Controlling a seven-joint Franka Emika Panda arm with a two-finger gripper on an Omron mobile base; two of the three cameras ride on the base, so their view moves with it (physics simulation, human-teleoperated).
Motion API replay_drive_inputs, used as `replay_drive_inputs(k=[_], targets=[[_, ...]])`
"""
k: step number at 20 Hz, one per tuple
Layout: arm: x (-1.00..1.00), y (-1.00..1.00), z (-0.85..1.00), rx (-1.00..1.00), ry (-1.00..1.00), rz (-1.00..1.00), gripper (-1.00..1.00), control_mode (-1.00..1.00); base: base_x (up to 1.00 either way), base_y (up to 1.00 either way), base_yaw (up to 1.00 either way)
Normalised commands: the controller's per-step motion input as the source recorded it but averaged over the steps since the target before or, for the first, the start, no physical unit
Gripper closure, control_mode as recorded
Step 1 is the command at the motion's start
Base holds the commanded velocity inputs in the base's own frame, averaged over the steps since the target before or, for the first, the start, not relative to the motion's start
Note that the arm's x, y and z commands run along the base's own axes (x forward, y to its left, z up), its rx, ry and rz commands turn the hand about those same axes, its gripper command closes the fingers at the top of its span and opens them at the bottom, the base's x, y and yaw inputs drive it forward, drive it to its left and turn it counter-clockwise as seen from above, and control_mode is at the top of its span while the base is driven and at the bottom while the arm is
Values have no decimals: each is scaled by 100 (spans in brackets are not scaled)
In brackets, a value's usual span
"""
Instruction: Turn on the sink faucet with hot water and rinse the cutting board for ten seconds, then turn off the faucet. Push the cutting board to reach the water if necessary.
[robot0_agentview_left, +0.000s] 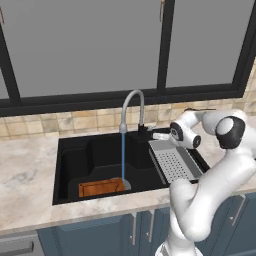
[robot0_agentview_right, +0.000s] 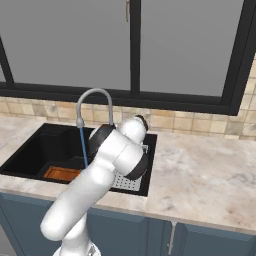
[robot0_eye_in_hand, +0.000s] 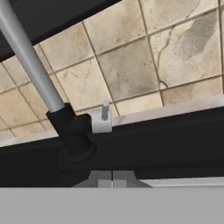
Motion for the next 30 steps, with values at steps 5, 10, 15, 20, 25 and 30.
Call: replay_drive_inputs(k=[5, 10, 15, 20, 25, 30], targets=[[-17, 1, 36, 0, 20, 0, 100, -100, 0, 0, 0], [-29, 0, 41, 0, 16, 0, 100, -100, 0, 0, 0], [-15, -12, 47, 0, 12, 0, 100, -100, 0, 0, 0], [-4, -42, 43, 0, 6, 2, 100, -100, 0, 0, 0], [0, -48, 42, 0, 8, 5, 100, -100, 0, 0, 0], [0, -13, 29, 0, 11, 1, 100, -100, 0, 0, 0]])
